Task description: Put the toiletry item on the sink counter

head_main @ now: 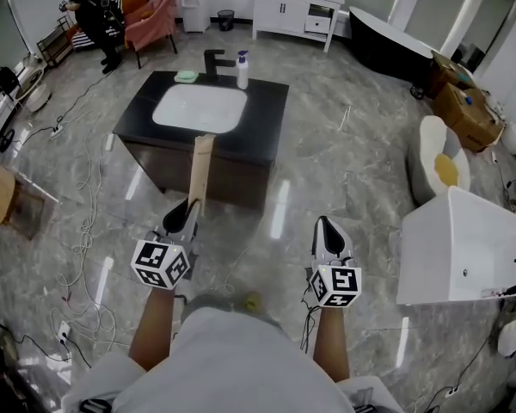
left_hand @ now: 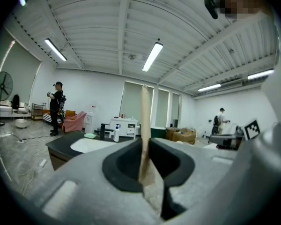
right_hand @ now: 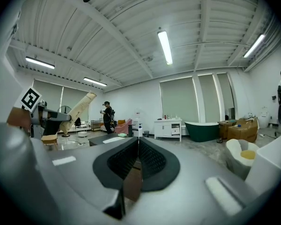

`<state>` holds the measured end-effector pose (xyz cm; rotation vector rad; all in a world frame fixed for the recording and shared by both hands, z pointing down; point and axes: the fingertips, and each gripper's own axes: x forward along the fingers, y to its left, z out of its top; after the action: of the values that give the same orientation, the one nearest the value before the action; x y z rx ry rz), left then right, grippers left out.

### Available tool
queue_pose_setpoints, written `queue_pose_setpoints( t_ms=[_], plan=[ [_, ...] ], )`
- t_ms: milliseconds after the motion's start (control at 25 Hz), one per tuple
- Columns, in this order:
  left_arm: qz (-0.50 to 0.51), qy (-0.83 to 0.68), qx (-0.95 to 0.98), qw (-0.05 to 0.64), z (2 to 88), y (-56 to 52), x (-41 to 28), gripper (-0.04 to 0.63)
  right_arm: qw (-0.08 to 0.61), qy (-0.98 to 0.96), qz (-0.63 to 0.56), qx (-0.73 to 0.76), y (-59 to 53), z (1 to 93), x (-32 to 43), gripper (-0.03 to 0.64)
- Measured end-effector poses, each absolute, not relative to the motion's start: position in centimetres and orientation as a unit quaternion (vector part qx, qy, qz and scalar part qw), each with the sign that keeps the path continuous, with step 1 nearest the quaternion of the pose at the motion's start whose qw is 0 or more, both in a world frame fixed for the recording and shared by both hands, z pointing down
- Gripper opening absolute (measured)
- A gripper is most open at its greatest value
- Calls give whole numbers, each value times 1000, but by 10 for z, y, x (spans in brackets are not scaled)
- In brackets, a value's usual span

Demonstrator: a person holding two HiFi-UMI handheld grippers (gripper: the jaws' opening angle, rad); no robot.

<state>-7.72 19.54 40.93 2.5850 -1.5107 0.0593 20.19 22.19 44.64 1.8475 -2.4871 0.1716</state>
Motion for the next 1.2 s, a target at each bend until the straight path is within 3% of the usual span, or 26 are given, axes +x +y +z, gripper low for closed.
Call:
queue_pose_setpoints(
  t_ms=[720,1200],
  plan=[
    [11,-486,869,90,436,39,-53,48,16,-794,54,605,76,459,221,5],
    [26,-464,878,112,447,-112,-80,48,22,-785,71,615,-77,465,185,5]
  ],
)
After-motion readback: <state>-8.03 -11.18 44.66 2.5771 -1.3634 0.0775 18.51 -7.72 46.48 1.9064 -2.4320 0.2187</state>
